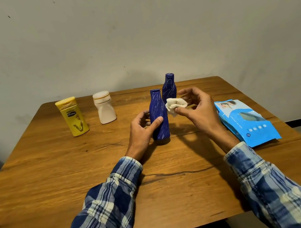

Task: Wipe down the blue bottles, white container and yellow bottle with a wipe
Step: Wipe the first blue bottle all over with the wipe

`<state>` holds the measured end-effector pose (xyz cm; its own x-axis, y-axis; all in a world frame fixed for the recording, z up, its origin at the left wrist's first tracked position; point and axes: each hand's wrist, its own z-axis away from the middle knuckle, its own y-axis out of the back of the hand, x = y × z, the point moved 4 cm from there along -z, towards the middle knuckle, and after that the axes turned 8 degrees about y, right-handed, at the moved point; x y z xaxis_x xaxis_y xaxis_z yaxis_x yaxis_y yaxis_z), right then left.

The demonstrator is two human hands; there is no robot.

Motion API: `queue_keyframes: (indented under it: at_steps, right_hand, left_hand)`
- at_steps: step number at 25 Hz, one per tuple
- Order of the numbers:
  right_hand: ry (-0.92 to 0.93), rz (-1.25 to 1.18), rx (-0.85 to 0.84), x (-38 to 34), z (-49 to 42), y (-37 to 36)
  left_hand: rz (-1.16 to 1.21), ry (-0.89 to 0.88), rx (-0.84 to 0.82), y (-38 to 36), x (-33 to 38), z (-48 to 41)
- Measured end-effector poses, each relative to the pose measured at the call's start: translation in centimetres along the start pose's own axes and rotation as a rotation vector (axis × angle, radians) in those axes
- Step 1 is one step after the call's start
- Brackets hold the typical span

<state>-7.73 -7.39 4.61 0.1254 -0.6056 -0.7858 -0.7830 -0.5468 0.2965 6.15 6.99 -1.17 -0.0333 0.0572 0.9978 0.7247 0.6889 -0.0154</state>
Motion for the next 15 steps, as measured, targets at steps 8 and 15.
queue_keyframes:
  at_steps: [8,15]
  right_hand:
    - [0.303,0.259,-0.172,-1.2,0.5,-2.7]
    - [0.361,0.305,-0.056,-2.0,-0.4,-2.1]
  left_hand:
    - [0.087,-0.012,-0.038,-0.3,0.8,0.6]
    - [0.113,0.026,-0.069,-0.6,0.9,0.7]
